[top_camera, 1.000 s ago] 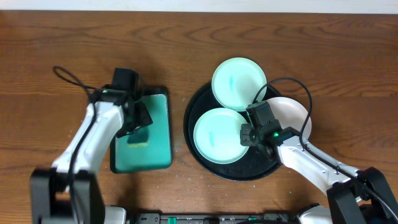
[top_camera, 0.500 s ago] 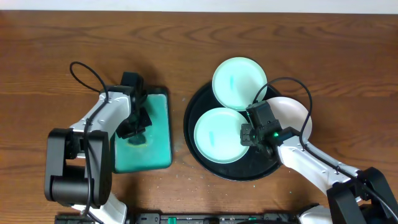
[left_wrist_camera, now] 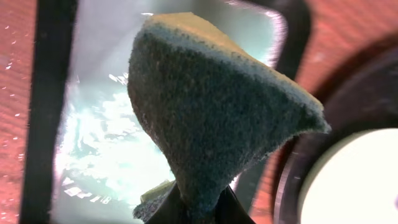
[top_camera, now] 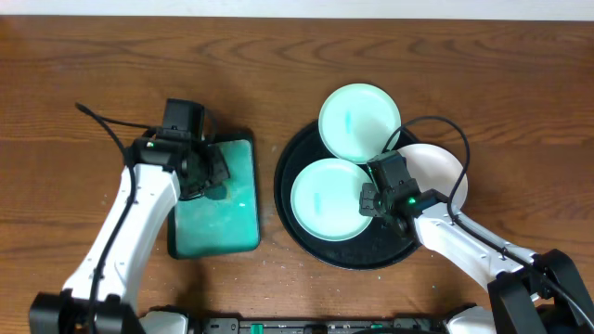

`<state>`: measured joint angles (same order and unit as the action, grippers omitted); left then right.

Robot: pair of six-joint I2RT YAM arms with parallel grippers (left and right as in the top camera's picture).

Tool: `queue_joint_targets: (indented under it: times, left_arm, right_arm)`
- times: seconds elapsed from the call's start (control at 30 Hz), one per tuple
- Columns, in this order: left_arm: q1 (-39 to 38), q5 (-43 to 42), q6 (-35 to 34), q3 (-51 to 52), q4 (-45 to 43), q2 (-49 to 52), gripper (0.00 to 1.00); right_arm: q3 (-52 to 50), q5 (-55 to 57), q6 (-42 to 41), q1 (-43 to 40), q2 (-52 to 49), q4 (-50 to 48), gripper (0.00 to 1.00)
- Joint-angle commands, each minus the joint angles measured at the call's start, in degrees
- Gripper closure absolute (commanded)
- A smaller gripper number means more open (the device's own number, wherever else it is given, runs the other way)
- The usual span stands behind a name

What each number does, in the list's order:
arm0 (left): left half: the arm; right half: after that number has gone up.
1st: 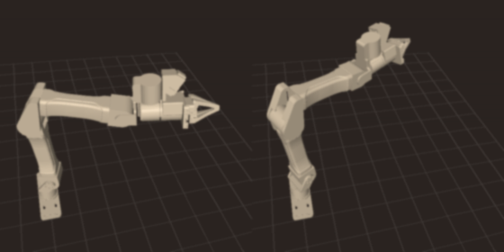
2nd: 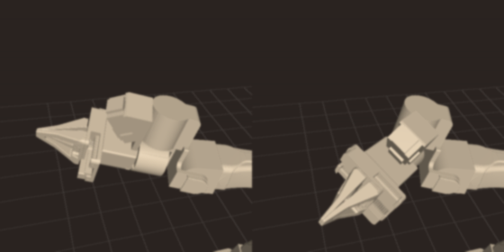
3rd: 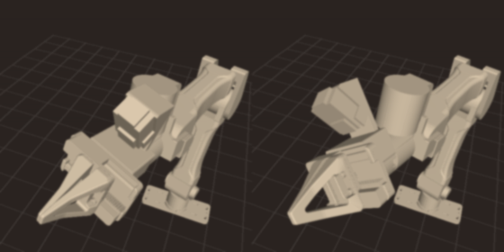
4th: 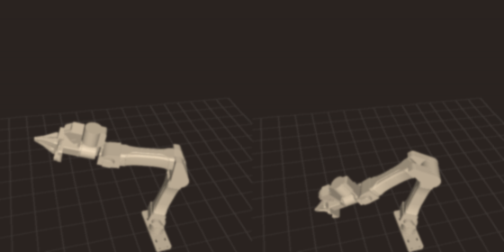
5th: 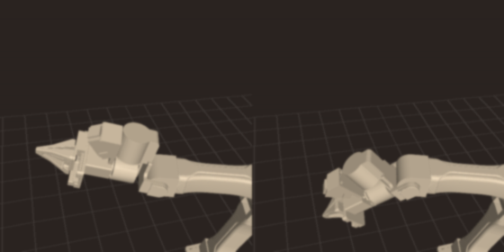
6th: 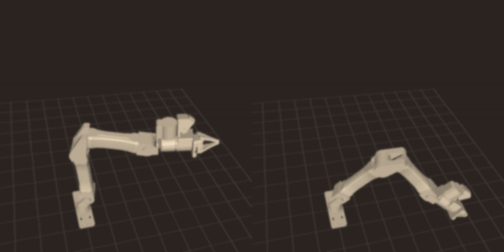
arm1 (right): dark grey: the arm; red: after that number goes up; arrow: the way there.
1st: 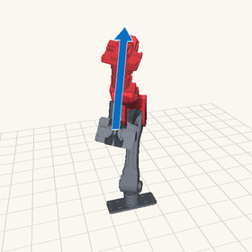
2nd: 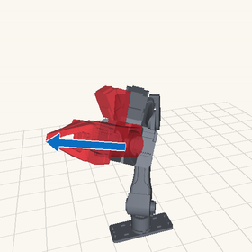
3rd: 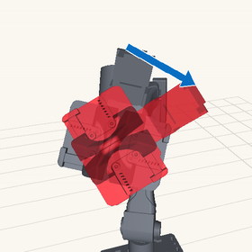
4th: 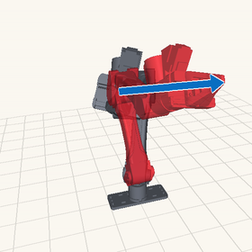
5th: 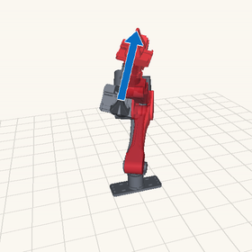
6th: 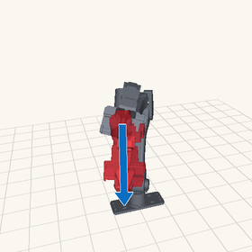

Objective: Clean dirty plates on tray and stack at the side
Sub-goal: 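Scrub the lower green plate with the sponge in the left gripper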

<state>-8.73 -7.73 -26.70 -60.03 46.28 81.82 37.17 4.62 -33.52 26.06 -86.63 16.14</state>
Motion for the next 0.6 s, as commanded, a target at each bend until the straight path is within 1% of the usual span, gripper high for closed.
queue_joint_targets:
  times: [0.0, 0.03, 0.1, 0.17, 0.23, 0.33, 0.4, 0.5, 0.57]
  left_arm:
    - [-2.86, -0.9, -4.48, -1.29, -0.61, 0.55, 0.93]
    - [-4.22, -1.27, -5.81, -1.18, -1.14, 1.01, 0.93]
    - [-7.3, -5.11, -6.49, -0.9, -3.72, 2.29, 0.93]
    - [-11.74, -10.25, -6.67, -0.66, -8.55, 4.72, 0.93]
    - [-15.65, -12.02, -7.54, -0.63, -12.52, 7.54, 0.93]
    - [-21.09, -12.94, -12.87, -0.63, -17.14, 13.07, 0.93]
    - [-23.76, -15.69, -14.84, -0.63, -20.74, 17.07, 0.93]
    - [-26.45, -22.58, -17.07, -0.63, -27.56, 22.38, 0.93]
    - [-27.76, -24.68, -18.12, -0.63, -31.26, 25.16, 0.92]
  right_arm:
    - [-0.42, 5.38, -6.71, -0.17, -0.7, 0.57, 0.99]
    - [-0.42, 5.38, -6.69, -0.13, -0.7, 0.55, 0.99]
    - [-0.42, 5.35, -6.12, -0.13, -0.7, 0.55, 0.99]
    - [-0.42, 5.35, -4.5, -0.13, -0.7, 0.5, 0.99]
    - [-0.42, 4.92, -3.48, -0.13, -0.7, 0.52, 0.99]
    - [-0.42, 4.31, -2.6, -0.13, -0.7, 0.52, 0.99]
    - [-0.42, 4.31, -2.58, -0.13, -0.7, 0.55, 0.99]
    - [-0.42, 4.24, -2.58, -0.13, -0.7, 0.59, 0.99]
    - [-0.42, 4.11, -2.4, -0.13, -0.7, 0.61, 0.99]
